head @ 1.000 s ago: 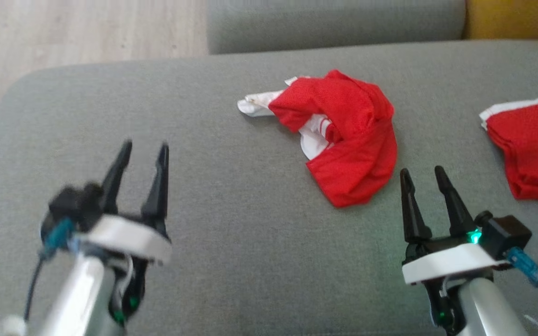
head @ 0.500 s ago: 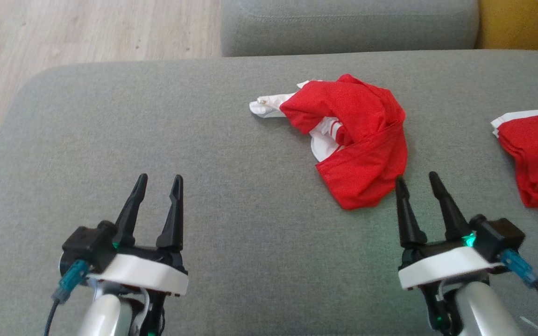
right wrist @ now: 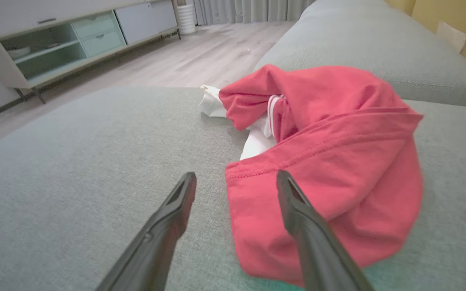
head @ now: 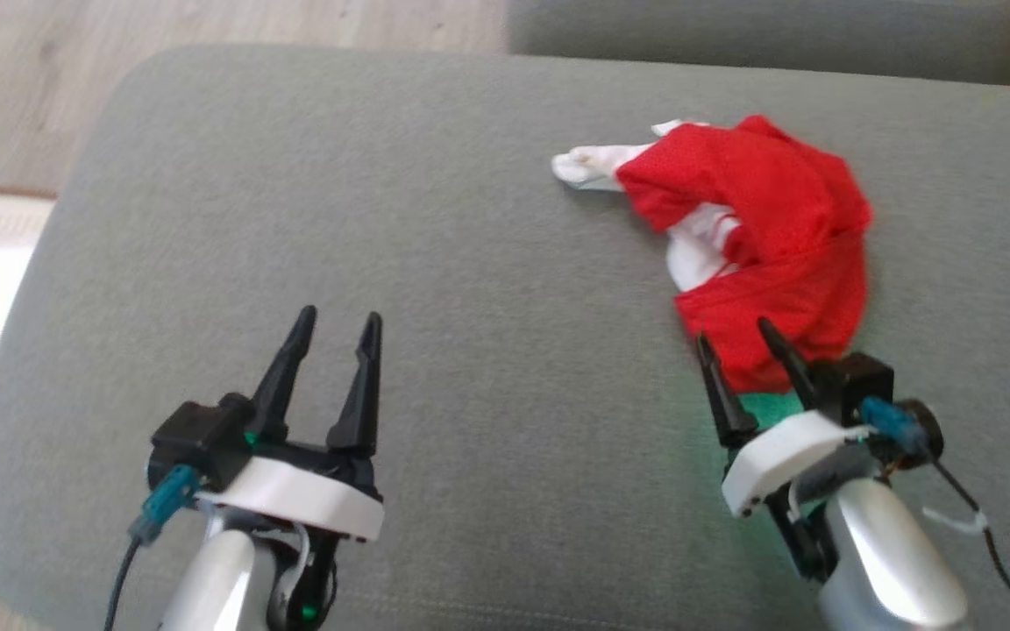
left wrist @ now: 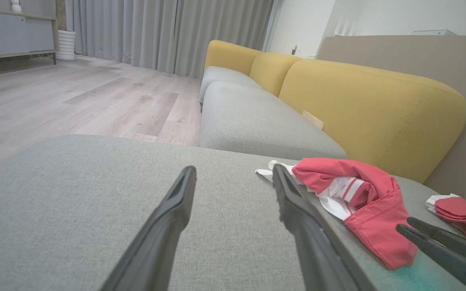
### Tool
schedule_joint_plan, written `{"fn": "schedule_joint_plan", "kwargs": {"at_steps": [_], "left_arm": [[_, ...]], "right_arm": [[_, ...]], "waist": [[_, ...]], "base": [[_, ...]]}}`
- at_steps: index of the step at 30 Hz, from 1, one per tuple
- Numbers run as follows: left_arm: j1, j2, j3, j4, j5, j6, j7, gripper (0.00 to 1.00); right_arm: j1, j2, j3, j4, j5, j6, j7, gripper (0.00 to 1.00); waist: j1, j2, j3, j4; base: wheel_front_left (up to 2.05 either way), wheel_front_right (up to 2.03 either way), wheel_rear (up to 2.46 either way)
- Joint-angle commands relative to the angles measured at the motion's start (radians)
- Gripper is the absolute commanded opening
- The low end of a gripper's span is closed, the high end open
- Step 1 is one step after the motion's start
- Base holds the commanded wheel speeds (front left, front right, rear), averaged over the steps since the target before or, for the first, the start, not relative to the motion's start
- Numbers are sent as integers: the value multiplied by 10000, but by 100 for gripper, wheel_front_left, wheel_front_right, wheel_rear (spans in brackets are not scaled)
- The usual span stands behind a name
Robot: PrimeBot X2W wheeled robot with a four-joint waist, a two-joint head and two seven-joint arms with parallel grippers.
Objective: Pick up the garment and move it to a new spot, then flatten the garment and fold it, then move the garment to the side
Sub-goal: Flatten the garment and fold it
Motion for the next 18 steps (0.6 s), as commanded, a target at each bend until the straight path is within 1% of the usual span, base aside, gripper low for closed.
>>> {"fn": "schedule_joint_plan", "kwargs": {"at_steps": [1, 7, 13, 14, 15, 16, 18], "left_arm": [[-551, 13, 184, -283, -107, 11, -53, 100], [-662, 11, -85, -283, -309, 140, -53, 100], [-721, 10, -232, -265, -406, 233, -53, 100], [-724, 10, -245, -265, -414, 247, -53, 100], [-726, 10, -257, -260, -420, 262, -53, 100], [-725, 10, -265, -247, -423, 279, -53, 100], [-725, 10, -266, -219, -437, 309, -53, 100]], "right_arm": [[-615, -10, 53, 110, -270, -9, 24, 100], [-1462, -10, -809, 1669, -1116, -9, 192, 100], [-1964, -10, -1049, 2873, -1394, -9, 179, 100], [-2026, -10, -1065, 3006, -1397, -9, 130, 74], [-2090, -10, -1050, 3112, -1344, -9, 38, 5], [-2154, -10, -1019, 3200, -1291, -9, -68, 0], [-2280, -10, -935, 3305, -1137, -9, -310, 0]], "waist": [[0, 0, 287, 421], [0, 0, 508, 986], [0, 0, 600, 1231], [0, 0, 602, 1242], [0, 0, 597, 1248], [0, 0, 582, 1241], [0, 0, 529, 1196]], "base": [[0, 0, 0], [0, 0, 0], [0, 0, 0], [0, 0, 0], [0, 0, 0], [0, 0, 0], [0, 0, 0]]}}
